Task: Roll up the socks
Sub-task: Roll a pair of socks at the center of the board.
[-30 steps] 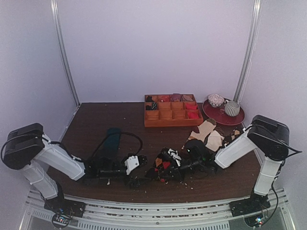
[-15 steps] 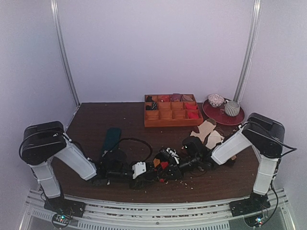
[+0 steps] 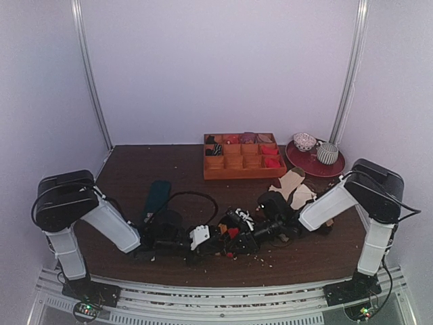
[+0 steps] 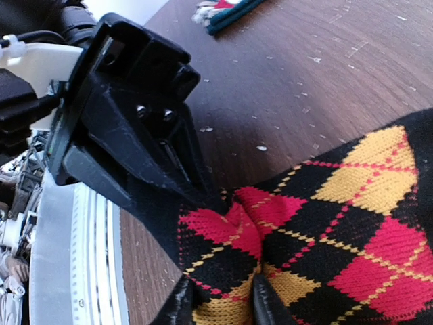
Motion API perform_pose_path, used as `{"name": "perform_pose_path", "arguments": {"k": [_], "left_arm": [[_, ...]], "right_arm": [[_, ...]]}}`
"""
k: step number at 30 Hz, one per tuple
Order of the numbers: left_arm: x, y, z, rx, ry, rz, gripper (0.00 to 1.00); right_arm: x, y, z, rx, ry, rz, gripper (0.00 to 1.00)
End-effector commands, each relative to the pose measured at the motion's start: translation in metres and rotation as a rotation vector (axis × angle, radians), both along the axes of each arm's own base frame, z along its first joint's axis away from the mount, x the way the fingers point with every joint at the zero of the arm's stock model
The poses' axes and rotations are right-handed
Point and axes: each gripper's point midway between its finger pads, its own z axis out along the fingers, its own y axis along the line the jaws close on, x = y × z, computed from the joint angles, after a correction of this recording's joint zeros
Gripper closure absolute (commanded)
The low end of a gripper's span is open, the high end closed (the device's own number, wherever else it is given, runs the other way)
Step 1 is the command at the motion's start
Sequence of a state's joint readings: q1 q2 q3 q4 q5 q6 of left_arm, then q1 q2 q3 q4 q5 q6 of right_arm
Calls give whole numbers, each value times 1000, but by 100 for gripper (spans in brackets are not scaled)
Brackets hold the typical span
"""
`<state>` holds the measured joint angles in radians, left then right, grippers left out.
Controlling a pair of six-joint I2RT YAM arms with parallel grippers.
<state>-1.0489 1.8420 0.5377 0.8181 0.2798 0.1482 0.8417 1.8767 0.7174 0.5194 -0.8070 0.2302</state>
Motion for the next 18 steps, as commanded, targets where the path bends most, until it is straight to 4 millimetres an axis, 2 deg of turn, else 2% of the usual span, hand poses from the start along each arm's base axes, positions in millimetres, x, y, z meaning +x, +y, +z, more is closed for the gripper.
{"name": "perform_pose_path", "arguments": {"k": [1,3,5,7,9,13,18], "left_arm": [[-4,12,-41,136,219,107,100],[-8,22,-54,192,301,148,100],[-14,31,-66,247,380,179,100],[-22,40,-76,291,458,198,100],[-31,46,-82,318,547,186,100],[-44,53,-92,375,670,160,100],[-47,58,-106,449,701,151,100]], "right_arm": [[-20,-50,-52,-298,66,-82,67],[2,-51,-27,-255,-73,-160,55],[18,-56,-2,-215,-216,-228,53],[25,-60,19,-189,-350,-265,52],[23,-61,35,-173,-498,-270,49],[5,-57,45,-181,-745,-209,42],[-9,-40,41,-179,-921,-93,37]]}}
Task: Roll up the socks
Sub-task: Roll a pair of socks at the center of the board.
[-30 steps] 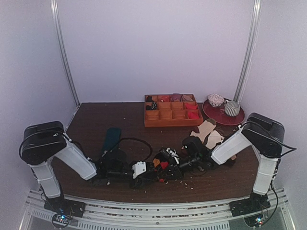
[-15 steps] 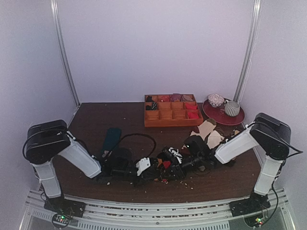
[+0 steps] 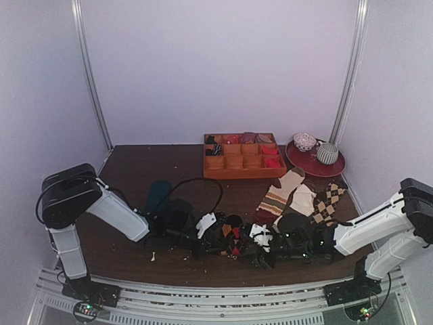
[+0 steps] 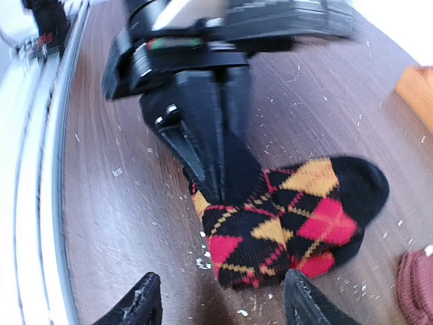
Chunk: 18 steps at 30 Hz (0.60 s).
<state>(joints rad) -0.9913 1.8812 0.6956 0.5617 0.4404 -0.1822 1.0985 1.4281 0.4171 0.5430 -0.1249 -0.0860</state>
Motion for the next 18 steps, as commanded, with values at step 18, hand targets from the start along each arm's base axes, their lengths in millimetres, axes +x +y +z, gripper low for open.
{"name": "perform_pose_path", "arguments": {"k": [18], "left_arm": [[-45,66,-87,368,253,-24,100]], "right_arm": [[8,14,-65,-249,-108,48,68]]}}
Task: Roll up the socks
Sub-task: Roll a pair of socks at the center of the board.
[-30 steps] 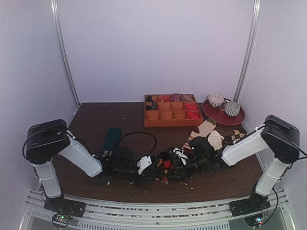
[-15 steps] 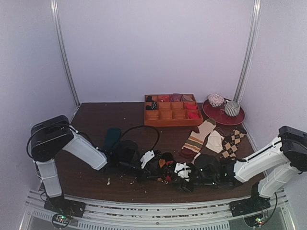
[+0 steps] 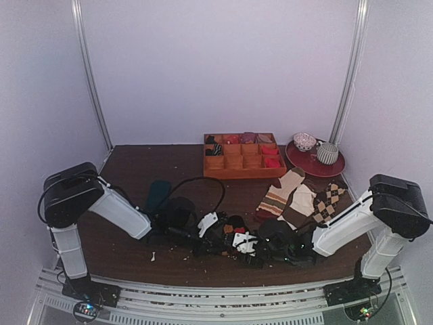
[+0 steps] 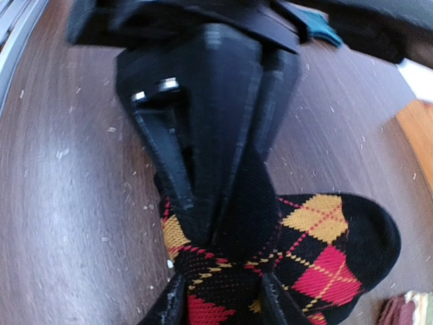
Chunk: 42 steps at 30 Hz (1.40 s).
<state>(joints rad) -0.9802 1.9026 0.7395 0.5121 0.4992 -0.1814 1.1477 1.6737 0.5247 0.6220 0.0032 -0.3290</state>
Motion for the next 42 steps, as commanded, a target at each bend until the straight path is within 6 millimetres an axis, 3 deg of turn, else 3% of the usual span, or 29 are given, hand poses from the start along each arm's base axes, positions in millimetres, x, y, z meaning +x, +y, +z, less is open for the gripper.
{"name": "perform_pose_path", "arguments": {"k": [1,4,6,8,9,10,13,17,24,30,34,42], "left_arm": [[-40,70,-83,362,180,15,100],[-21,63,-61,309,70,65,79],[-4,58,-28,218,-42,119,59],[9,55,15,92,-177,171,6],[10,54,36,25,-242,173,2],[8,54,56,-42,-308,166,2],[-3,57,94,-187,-481,142,2],[-23,47,108,-296,-581,20,2],[-34,29,63,-230,-490,-107,22],[-47,40,54,-235,-424,-105,35],[-52,45,47,-225,-400,-96,35],[-44,36,19,-164,-345,-76,33]], "right_arm": [[-10,-15,-38,-79,135,-61,71],[-19,-21,-53,-95,234,-88,77],[-29,-19,-57,-79,323,-74,78],[-40,-19,-60,-54,446,-52,78],[-44,-19,-62,-42,520,-50,78],[-49,-19,-63,-31,602,-40,78],[-61,-17,-66,0,828,-30,78],[-81,-18,-72,-18,1022,-12,78],[-72,-32,-87,-42,1148,-112,78],[-66,-33,-93,-50,1157,-150,78],[-66,-35,-95,-61,1155,-165,78],[-65,-34,-92,-66,1160,-170,78]]}}
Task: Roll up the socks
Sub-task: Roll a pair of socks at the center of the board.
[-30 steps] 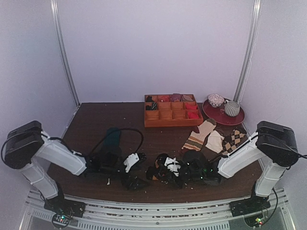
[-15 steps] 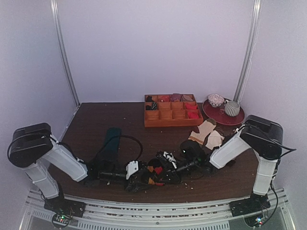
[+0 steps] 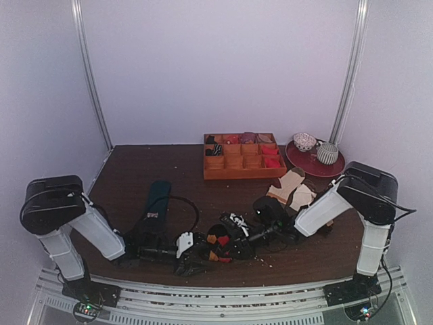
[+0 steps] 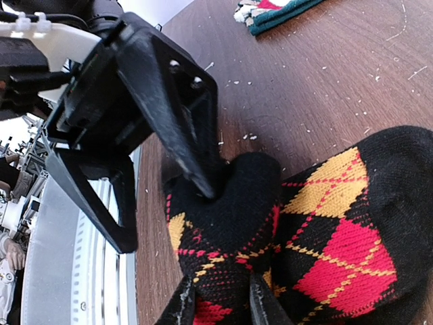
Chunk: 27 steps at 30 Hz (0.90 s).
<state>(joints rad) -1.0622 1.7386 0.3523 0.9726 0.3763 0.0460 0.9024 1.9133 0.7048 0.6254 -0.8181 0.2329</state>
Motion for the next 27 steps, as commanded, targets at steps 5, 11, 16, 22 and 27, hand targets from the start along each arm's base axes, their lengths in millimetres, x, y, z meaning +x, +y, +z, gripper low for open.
{"name": "perform_pose_path", "arguments": {"k": [5,11,16,22,27], "left_arm": [[3,-14,-24,52,60,-8,48],[6,-10,-48,148,124,35,100],[9,2,-75,260,219,121,100],[5,27,-116,469,459,249,100],[-1,46,-126,503,654,299,100]], "right_arm": [[-51,-66,-88,-393,285,-20,78],[-50,-57,-74,-338,281,-1,76],[-39,-44,-49,-286,210,19,72],[12,-48,29,-186,-261,-157,57],[19,-70,51,-276,-756,-249,43]]}}
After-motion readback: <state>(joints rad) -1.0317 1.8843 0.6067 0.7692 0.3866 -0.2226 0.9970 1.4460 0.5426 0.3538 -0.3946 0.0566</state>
